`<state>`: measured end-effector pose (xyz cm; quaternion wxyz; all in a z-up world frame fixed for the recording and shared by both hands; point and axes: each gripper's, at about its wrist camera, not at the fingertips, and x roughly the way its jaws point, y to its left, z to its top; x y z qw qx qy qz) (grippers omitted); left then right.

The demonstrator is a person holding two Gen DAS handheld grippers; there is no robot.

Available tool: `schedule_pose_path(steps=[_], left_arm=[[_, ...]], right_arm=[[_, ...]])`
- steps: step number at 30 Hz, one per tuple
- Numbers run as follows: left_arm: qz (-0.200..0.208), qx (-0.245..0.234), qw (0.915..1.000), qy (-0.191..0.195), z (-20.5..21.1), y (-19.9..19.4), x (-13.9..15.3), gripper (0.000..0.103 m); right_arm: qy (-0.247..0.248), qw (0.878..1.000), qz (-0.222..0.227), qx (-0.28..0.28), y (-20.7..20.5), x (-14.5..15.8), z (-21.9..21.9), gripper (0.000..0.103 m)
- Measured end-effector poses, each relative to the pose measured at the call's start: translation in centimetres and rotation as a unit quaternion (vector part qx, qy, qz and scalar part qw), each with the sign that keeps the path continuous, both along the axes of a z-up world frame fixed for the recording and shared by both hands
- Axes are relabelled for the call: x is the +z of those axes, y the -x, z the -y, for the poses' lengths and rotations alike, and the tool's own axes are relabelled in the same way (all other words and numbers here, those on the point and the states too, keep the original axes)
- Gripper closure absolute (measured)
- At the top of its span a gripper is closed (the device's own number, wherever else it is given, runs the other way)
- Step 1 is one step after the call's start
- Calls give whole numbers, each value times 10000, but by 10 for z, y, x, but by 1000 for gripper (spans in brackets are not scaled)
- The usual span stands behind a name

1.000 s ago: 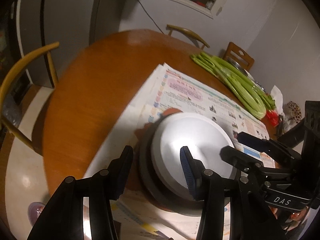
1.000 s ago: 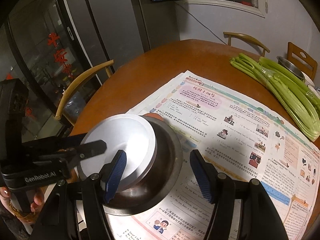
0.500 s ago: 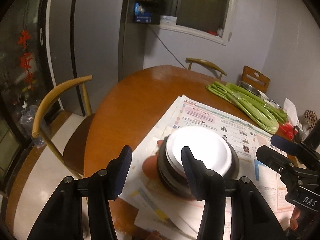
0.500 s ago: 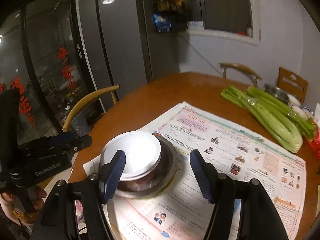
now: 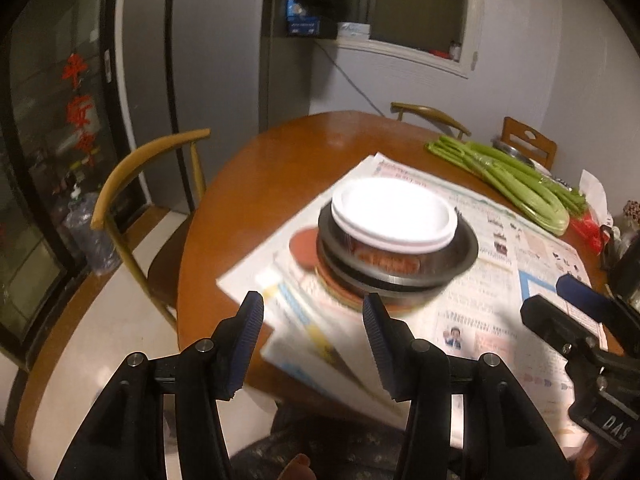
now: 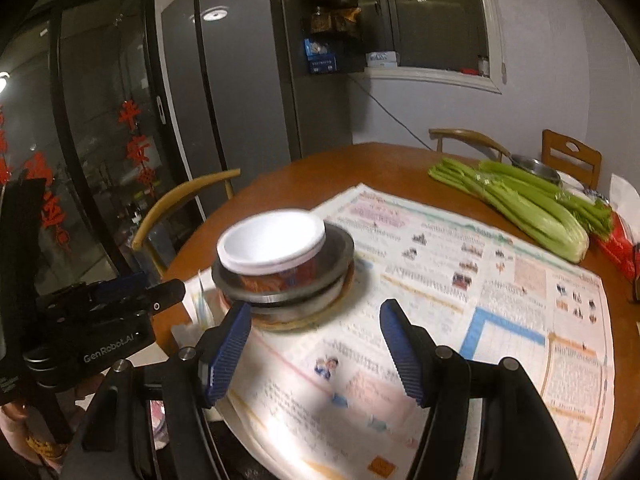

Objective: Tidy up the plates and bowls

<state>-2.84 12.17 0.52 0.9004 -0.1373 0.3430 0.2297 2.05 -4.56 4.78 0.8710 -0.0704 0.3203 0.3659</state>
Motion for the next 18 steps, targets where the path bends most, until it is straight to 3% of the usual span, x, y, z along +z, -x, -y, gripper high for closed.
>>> schedule_pose_path(steps=[10,18], left_arm=[[-203,-170,9996,10,22,3,-17,50],[-184,-62,9998,-21,23,4,-17,49]], right_arm=[[221,9994,-132,-235,13,-30,20,37],[169,9997,-51,-172,21,-25,19,37]])
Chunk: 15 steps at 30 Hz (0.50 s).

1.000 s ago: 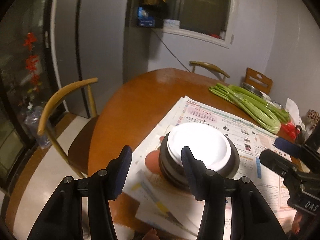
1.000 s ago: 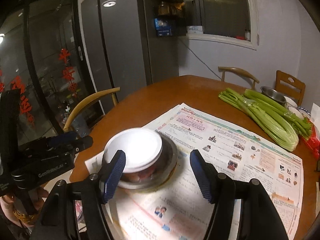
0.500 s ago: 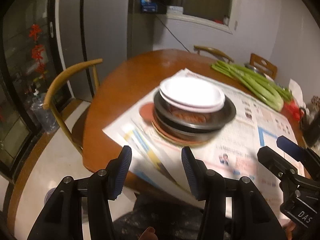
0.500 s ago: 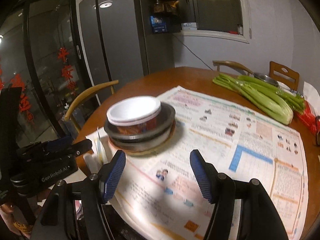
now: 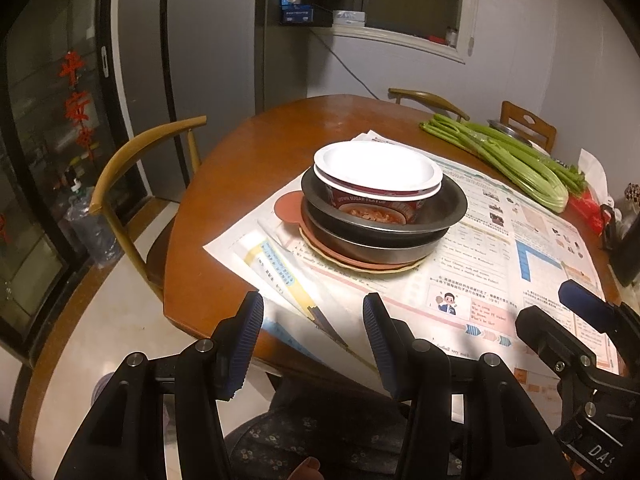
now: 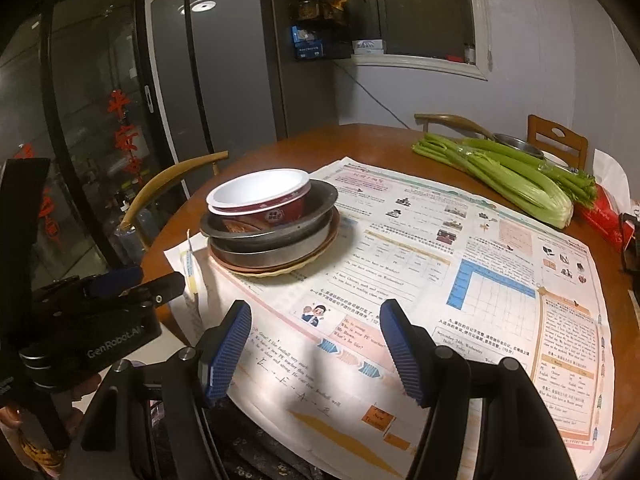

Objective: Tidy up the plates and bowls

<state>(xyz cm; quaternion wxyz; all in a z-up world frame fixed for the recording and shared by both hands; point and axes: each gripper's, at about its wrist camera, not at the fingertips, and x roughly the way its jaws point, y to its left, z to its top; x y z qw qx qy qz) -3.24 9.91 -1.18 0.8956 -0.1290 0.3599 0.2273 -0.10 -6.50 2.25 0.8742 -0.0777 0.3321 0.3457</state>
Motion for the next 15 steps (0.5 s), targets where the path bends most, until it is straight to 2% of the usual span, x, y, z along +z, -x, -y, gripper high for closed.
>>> schedule_pose_path(steps=[15], left_arm=[[-89,-88,9999,82,0,-1,-5,49]], right_arm=[[31,9998,-169,41,0,-4,-4,37]])
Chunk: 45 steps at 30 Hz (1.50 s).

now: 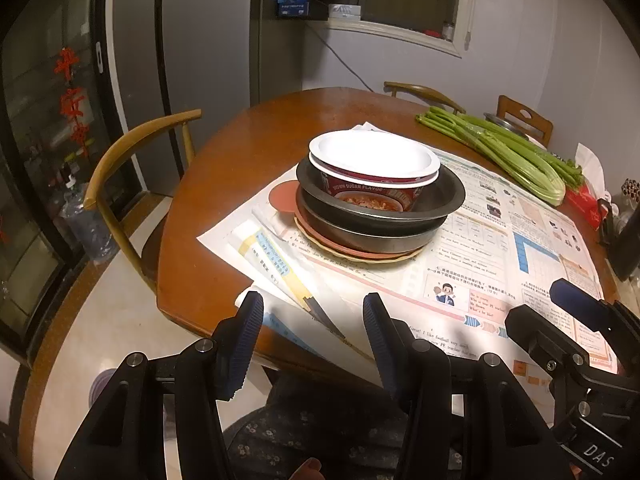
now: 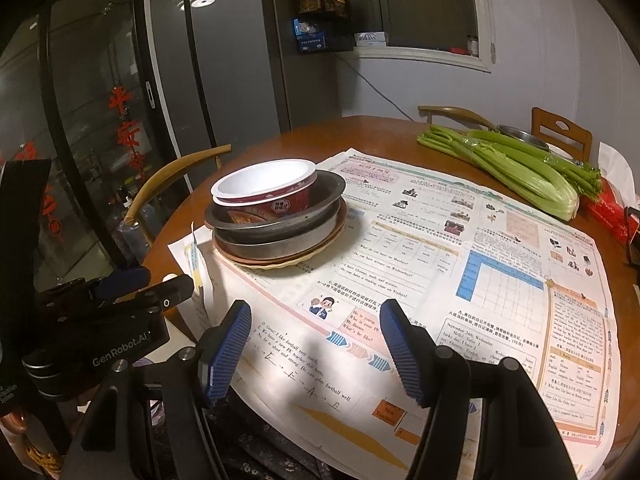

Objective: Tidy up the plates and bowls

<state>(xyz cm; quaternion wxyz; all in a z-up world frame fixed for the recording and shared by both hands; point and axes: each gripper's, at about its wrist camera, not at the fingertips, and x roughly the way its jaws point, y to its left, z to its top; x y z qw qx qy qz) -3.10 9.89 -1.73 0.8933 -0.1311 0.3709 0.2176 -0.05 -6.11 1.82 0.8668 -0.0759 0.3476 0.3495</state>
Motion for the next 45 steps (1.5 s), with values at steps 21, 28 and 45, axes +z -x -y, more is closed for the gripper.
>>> schedule_pose_path(steps=[21,28,45], left_arm=[[-43,-55,10000,-71,3,1,-1,49],[-9,-41,10000,-90,3,4,1,49],[-3,-44,10000,-45,2,4,-1,49]], right_arm=[[27,10000,-4,7,0,-2,-1,37],[10,10000,8,23,2,-1,-1,37],[0,10000,17,4,2,-2,0,37]])
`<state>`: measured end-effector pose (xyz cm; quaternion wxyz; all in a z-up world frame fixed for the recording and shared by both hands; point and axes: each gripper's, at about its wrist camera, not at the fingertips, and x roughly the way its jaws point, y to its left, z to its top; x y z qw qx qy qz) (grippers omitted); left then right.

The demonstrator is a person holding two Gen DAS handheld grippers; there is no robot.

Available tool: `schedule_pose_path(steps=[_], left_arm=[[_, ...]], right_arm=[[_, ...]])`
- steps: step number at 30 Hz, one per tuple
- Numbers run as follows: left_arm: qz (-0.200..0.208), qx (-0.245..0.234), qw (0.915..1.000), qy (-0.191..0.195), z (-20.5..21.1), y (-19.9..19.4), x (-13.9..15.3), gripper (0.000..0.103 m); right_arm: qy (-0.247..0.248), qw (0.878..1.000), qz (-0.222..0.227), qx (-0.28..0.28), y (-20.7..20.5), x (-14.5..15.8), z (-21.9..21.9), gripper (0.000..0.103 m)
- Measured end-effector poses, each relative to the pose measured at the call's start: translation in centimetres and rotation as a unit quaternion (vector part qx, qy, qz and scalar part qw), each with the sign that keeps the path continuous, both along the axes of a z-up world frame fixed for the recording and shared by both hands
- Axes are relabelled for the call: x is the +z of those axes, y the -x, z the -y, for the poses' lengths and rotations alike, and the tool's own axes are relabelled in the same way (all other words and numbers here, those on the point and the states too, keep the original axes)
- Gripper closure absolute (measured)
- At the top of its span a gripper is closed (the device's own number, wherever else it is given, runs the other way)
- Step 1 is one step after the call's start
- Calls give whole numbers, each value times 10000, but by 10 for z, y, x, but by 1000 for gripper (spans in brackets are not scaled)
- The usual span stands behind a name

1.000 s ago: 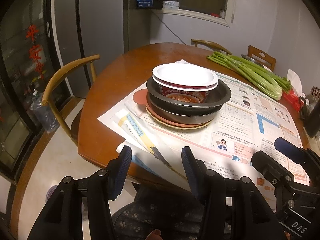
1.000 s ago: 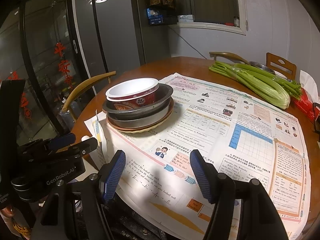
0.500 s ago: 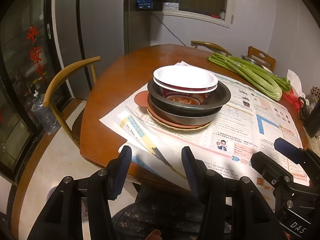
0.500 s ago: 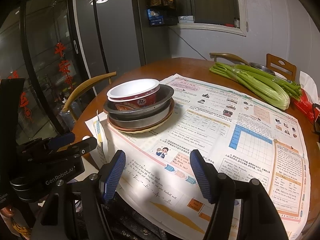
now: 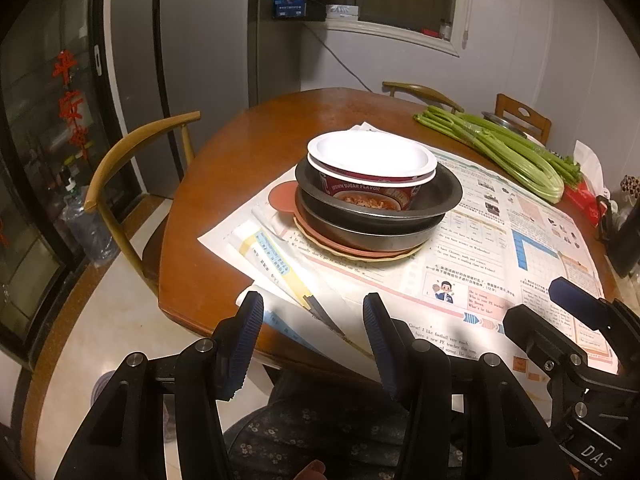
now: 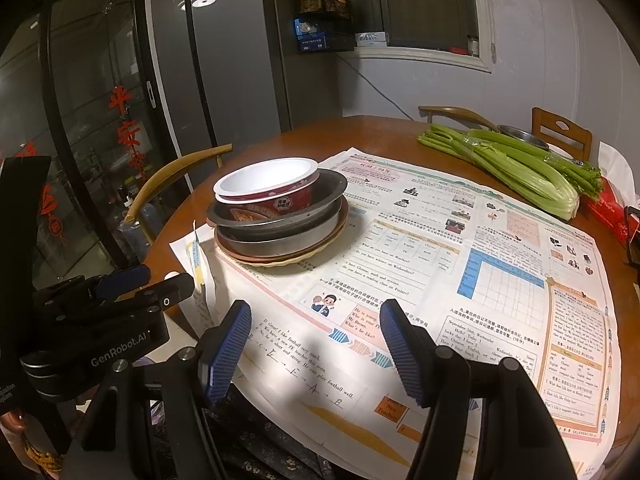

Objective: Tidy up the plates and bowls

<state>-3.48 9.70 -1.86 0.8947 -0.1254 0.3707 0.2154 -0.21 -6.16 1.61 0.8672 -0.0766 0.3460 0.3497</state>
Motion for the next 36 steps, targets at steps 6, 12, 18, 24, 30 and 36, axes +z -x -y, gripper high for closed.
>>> schedule_pose_path(steps=[6,12,18,24,30,36], left_arm=[[21,27,10000,22,-2,1,1,49],[23,55,10000,37,-3,2,1,50],[10,59,10000,41,-3,2,1,50],[-12,54,9999,108,-5,0,-1,49],[-23,51,9999,133,-6,-1,-3,49],[-3,102,9998,156,-10,-2,-2,49]], right_arm=[[3,10000,7,-3,0,0,0,37],[17,10000,24,14,2,0,-1,37],[32,9999,96,57,4,1,-2,37],[49,9999,120,50,6,2,-2,37],[56,9997,230,43,9,5,-2,37],[60,9997,214,33,11,6,-1,36]])
